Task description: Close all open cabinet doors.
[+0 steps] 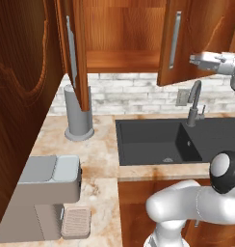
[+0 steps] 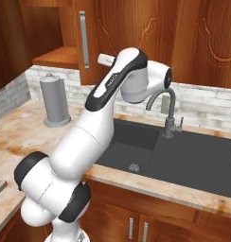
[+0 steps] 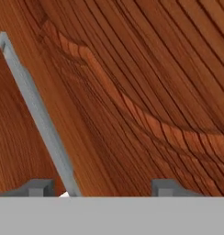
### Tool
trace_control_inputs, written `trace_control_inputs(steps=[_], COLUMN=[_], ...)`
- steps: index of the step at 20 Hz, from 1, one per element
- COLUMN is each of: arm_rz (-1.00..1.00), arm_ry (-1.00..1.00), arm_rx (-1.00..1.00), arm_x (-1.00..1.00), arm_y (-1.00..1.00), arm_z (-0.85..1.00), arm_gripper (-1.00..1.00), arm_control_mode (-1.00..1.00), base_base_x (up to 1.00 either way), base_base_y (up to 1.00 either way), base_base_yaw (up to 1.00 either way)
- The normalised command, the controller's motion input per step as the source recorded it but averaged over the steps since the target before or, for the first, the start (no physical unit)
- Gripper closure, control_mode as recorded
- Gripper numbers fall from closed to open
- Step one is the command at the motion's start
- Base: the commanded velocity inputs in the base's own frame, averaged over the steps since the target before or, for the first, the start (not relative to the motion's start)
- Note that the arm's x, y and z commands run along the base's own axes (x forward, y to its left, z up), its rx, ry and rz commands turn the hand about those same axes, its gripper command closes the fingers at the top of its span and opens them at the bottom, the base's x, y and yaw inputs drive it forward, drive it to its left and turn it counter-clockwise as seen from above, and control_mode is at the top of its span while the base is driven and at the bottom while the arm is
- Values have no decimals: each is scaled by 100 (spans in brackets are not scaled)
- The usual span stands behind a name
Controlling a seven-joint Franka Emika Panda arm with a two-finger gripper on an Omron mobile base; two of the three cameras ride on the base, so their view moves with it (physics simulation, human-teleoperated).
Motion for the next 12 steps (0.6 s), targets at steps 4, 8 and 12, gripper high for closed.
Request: trace_control_inputs(steps=[4,8,12], arm_rz=[-9,-22,-32], arm_ry=[-6,-7,-6], arm_rx=[-7,-10,-10], arm_x=[58,51,56], arm_y=[58,64,62], arm_z=[-13,-15,-15], arm_gripper=[-100,-100,-100], arm_control_mode=[-100,-100,-100], base_base_x=[0,0,0], base_base_y=[0,0,0], base_base_yaw=[0,0,0])
